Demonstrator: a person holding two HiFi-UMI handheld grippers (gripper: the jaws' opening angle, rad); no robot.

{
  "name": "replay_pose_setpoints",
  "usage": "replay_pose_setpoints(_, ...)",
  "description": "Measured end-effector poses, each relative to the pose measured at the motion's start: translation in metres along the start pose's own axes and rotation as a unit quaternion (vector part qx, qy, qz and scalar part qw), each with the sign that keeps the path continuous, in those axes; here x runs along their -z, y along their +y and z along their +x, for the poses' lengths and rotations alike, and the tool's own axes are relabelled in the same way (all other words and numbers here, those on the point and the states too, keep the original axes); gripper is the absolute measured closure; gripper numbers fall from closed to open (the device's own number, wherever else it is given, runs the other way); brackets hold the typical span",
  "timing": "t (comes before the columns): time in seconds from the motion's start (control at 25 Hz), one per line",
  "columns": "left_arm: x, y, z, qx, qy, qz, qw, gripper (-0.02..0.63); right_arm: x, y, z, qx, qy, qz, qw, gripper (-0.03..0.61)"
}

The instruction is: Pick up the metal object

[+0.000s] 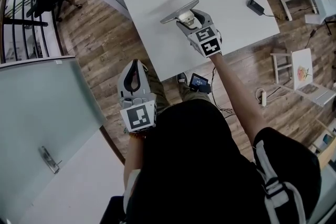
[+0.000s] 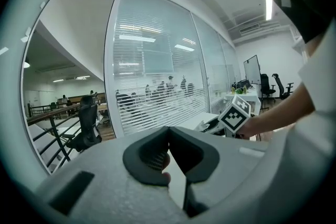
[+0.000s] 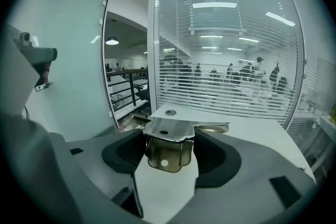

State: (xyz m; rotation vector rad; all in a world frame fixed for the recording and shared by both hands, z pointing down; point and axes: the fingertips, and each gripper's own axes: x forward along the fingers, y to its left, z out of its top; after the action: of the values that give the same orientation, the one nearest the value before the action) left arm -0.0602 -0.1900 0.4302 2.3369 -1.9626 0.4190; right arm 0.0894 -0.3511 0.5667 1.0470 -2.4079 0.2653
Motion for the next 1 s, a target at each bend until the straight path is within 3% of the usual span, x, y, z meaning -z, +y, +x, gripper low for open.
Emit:
replay_pose_setpoints(0.2, -0.011, -0.004, 0.003, 0.012, -0.01, -0.003, 0.9999, 0.598, -0.03, -0.005, -0.022, 0.011, -0.022, -0.012, 1.0, 0.302)
replay_pose_setpoints(0.4, -0.026, -0.003, 0.017, 0.057, -0.039, -0.008, 0.9976, 0.598, -0.059, -0.004, -0.044, 0.044, -0.042, -0.021, 0.998, 0.302)
replay_pose_setpoints(0.68, -0.054, 0.009, 0.032, 0.124, -0.078, -0.003, 0.9892, 0.598, -0.081, 0.017, -0.076, 0.088, -0.047, -0.008, 0.995, 0.302)
replay_pose_setpoints(1.0, -0.063, 0.015, 0.026, 0.193, -0.083, 0.023, 0.9773, 0.598, -0.099, 0.044, -0.091, 0.12, -0.072, 0.007, 0.99, 0.302)
